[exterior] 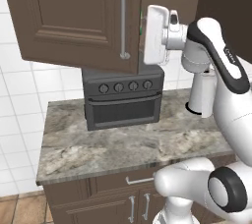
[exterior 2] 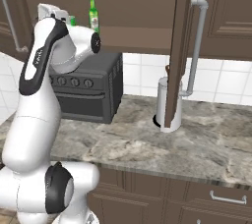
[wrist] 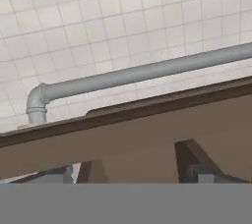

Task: Open the cabinet directly in front. Then move the beer and the mug to the dining counter with the candle on it.

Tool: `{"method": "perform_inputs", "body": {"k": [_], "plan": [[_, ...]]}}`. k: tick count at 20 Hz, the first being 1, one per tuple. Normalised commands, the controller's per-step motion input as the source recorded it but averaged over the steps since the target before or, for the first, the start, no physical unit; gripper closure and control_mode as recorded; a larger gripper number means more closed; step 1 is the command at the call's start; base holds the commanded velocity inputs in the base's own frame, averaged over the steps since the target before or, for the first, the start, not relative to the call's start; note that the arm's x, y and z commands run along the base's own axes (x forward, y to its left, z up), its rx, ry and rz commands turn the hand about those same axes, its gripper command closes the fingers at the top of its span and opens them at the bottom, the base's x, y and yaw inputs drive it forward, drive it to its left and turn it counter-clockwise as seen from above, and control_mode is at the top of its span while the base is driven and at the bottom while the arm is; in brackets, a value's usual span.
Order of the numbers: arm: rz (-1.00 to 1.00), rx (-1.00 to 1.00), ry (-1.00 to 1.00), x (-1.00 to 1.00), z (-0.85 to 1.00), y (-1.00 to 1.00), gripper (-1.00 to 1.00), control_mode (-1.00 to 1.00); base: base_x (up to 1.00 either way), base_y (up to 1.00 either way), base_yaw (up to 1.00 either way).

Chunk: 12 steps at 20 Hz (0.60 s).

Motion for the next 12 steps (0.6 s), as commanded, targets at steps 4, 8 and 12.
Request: {"method": "perform_inputs", "body": {"k": [4, 8, 12], "plan": [[0.16, -0.14, -0.22, -0.9, 0.0, 0.9, -1.0, -1.0, 0.0, 0.0, 0.0], [0.0, -0.19, -0.01, -0.08, -0.09, 1.0, -1.0, -1.0, 0.0, 0.0, 0.0], [0.0, -0.22, 0.0, 0.0, -0.2, 1.0, -1.0, -1.0, 0.0, 0.0, 0.0]]}}
